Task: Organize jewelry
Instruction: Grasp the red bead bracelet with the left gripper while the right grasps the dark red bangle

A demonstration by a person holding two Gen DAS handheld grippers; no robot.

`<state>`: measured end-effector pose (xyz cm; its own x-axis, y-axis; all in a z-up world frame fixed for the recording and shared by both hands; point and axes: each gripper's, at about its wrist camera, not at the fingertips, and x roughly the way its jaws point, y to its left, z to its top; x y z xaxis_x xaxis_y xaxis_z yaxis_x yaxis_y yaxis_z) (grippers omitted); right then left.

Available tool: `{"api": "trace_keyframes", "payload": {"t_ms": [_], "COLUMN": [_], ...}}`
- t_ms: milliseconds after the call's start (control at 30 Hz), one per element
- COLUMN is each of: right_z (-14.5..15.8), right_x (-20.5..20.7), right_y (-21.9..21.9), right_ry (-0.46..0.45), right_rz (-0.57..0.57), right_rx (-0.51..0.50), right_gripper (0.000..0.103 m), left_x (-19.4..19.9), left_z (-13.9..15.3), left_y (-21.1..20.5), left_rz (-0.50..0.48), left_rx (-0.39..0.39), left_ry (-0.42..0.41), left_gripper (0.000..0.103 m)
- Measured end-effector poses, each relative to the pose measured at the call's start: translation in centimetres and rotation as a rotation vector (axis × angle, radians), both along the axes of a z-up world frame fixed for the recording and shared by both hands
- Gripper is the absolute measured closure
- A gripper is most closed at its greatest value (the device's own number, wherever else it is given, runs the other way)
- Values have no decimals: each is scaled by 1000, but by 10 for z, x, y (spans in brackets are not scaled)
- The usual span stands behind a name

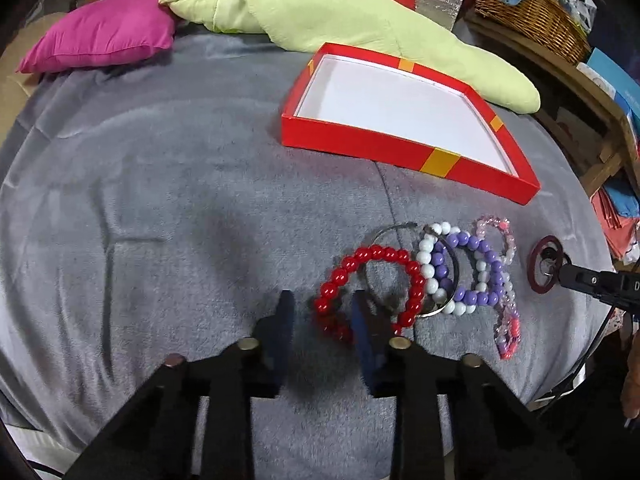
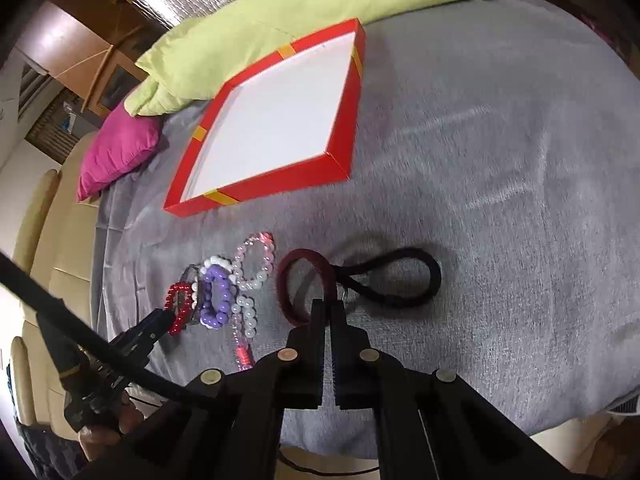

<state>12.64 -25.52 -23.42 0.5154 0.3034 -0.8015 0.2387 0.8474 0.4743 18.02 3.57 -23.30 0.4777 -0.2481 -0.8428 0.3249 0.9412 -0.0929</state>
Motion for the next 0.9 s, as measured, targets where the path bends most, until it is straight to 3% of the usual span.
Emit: {"api": "trace_keyframes", "payload": {"t_ms": [167,433,567,633,700,833,867,900], "right_z": [1,2,6,8,9,6,6,4], "right_x": [1,-1,-4,-4,-3,5,8,10], "right_y": [-3,-11,-15,-15,-14,-3,0,3], "right_ry": [-30,-55,-66,-78,-81,-70,-67,-62], "right_rz": [0,-22,-42,-44,-49,-23,-13,-7], "right_rx": [40,84,94,97,65,0,-23,-49], "right_gripper": [100,100,95,74,61,61,64,74], "left_x": [2,-7,-10,-11,-12,-15,-15,-16], "left_z": [0,11,19,22,24,27,27,28], "left_y": [-7,-9,-5,-2,1,3,4,5], "left_rz": [-2,0,0,5,8,10,9,8], "left_rx": [-12,-43,-66,-79,-90,-96,-98,-99], "left_ry": [-14,-64,-93,-104,-114,-130,-134,-141], "left_gripper": [93,93,93,93,93,93,93,93]}}
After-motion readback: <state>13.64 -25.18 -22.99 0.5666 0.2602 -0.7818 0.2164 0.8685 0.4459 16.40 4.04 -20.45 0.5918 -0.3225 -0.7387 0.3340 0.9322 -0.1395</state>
